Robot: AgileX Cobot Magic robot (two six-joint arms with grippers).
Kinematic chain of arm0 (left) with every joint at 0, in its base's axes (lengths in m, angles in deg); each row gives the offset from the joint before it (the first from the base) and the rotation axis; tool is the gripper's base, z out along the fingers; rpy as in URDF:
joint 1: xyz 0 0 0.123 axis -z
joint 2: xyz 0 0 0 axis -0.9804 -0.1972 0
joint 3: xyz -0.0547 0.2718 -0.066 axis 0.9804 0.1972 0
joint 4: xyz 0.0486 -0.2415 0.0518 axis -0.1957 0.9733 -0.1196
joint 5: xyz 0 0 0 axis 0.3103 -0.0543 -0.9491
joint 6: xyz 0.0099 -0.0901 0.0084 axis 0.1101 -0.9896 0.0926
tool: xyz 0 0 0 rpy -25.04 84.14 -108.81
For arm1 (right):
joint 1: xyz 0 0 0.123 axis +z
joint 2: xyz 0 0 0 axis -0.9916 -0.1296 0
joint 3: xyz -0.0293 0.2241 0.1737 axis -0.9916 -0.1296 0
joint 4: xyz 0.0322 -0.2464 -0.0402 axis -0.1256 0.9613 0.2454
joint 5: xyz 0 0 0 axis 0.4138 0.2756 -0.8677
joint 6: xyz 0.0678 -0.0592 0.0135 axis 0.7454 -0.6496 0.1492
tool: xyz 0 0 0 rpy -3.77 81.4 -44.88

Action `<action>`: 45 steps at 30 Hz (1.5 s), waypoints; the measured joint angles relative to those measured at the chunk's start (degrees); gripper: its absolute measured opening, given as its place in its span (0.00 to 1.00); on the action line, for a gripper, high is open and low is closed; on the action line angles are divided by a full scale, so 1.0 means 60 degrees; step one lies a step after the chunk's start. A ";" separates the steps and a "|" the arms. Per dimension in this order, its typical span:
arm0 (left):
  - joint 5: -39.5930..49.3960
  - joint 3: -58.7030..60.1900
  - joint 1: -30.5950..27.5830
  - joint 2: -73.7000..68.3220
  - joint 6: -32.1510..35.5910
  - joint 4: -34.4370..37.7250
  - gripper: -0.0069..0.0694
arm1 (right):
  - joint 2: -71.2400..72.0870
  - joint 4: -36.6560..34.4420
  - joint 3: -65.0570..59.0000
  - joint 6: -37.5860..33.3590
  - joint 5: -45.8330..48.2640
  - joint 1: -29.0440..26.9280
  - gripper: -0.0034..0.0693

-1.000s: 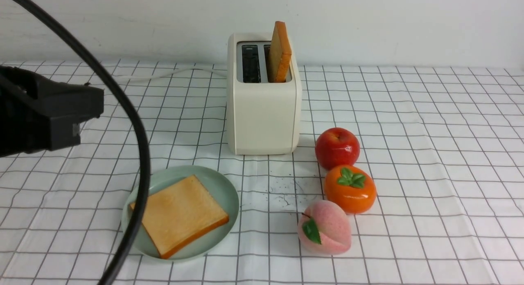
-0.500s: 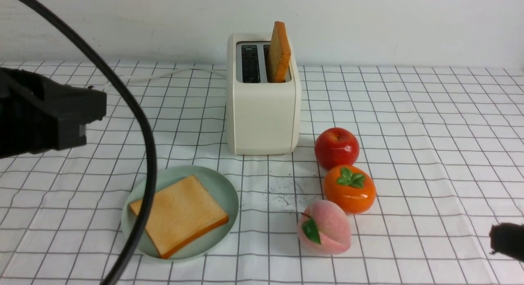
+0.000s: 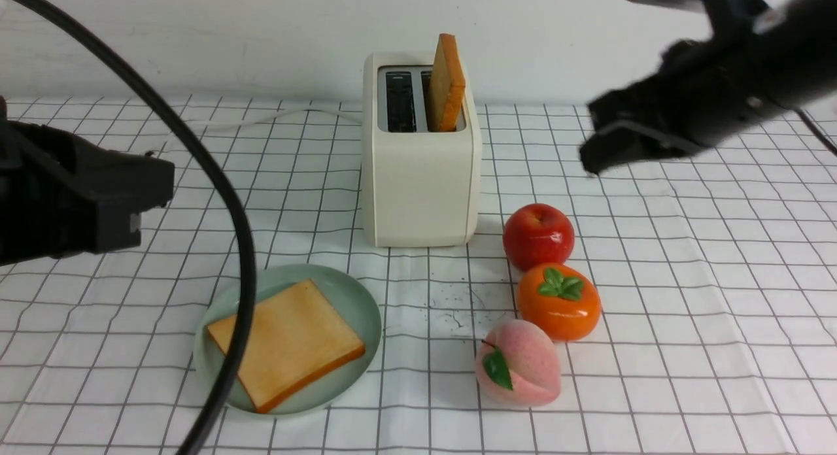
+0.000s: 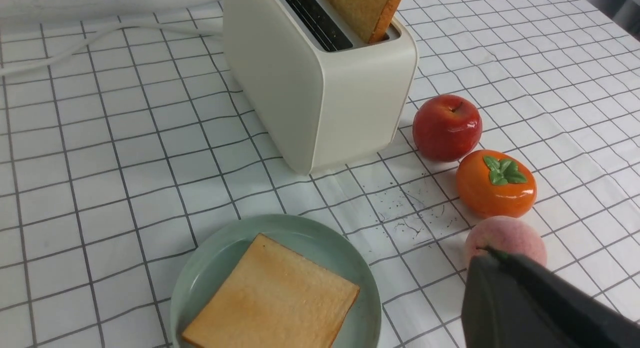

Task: Take toasted bread from bread machine on white checkered table place on plate.
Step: 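Grasp the toast slice in the toaster and pull it up out of the slot with the right gripper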

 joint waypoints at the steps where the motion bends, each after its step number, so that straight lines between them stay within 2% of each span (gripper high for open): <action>1: 0.0000 0.0000 0.0000 0.0000 0.0000 0.0000 0.07 | -0.0702 0.0236 0.0770 0.0169 -0.0136 0.0262 0.16; 3: 0.0000 0.0000 0.0000 0.0000 0.0000 0.0000 0.07 | -0.1607 0.0641 0.1974 0.0497 -0.0282 0.0588 0.25; 4: 0.0000 0.0000 0.0000 0.0000 0.0000 0.0000 0.07 | -0.1703 0.0686 0.2083 0.0525 -0.0282 0.0588 0.26; 5: 0.0000 0.0000 0.0000 0.0000 0.0000 0.0000 0.07 | -0.2359 0.0946 0.2850 0.0729 -0.0383 0.0747 0.34; 6: 0.0000 0.0000 0.0000 0.0000 0.0000 0.0000 0.07 | -0.2547 0.1015 0.3068 0.0792 -0.0405 0.0771 0.37; 7: 0.0000 0.0000 0.0000 0.0000 0.0000 0.0000 0.07 | -0.3493 0.1264 0.4043 0.1039 -0.0455 0.0827 0.50; 12: 0.0000 0.0000 0.0000 0.0000 0.0000 0.0000 0.07 | -0.5465 0.1771 0.6396 0.1473 -0.0694 0.0835 0.75; 16: 0.0000 0.0000 0.0000 0.0000 0.0000 0.0000 0.07 | -0.6572 0.2153 0.7613 0.1731 -0.0959 0.0835 0.79; 20: 0.0000 0.0000 0.0000 0.0000 0.0000 0.0000 0.07 | -0.7042 0.2581 0.7907 0.2065 -0.1275 0.0835 0.75; 24: 0.0000 0.0000 0.0000 0.0000 0.0000 0.0000 0.07 | -0.7126 0.2613 0.7943 0.2170 -0.1476 0.0835 0.66; 27: 0.0000 0.0000 0.0000 0.0000 0.0000 -0.0009 0.08 | -0.7134 0.2602 0.7969 0.2173 -0.1625 0.0835 0.54; 28: 0.0000 0.0000 0.0000 0.0000 0.0000 -0.0009 0.08 | -0.7134 0.2602 0.7969 0.2173 -0.1645 0.0835 0.53; 29: 0.0000 0.0000 0.0000 0.0000 0.0000 -0.0009 0.08 | -0.7145 0.2584 0.7976 0.2173 -0.1677 0.0835 0.46; 35: 0.0000 0.0000 0.0000 0.0000 0.0000 -0.0009 0.08 | -0.7163 0.2515 0.7979 0.2184 -0.1688 0.0835 0.23; 38: 0.0000 0.0000 0.0000 0.0000 0.0000 -0.0009 0.08 | -0.7172 0.2515 0.7979 0.2202 -0.1754 0.0835 0.20; 45: 0.0000 0.0000 0.0000 0.0000 0.0000 -0.0009 0.09 | -0.7046 0.2515 0.7979 0.2202 -0.1736 0.0835 0.20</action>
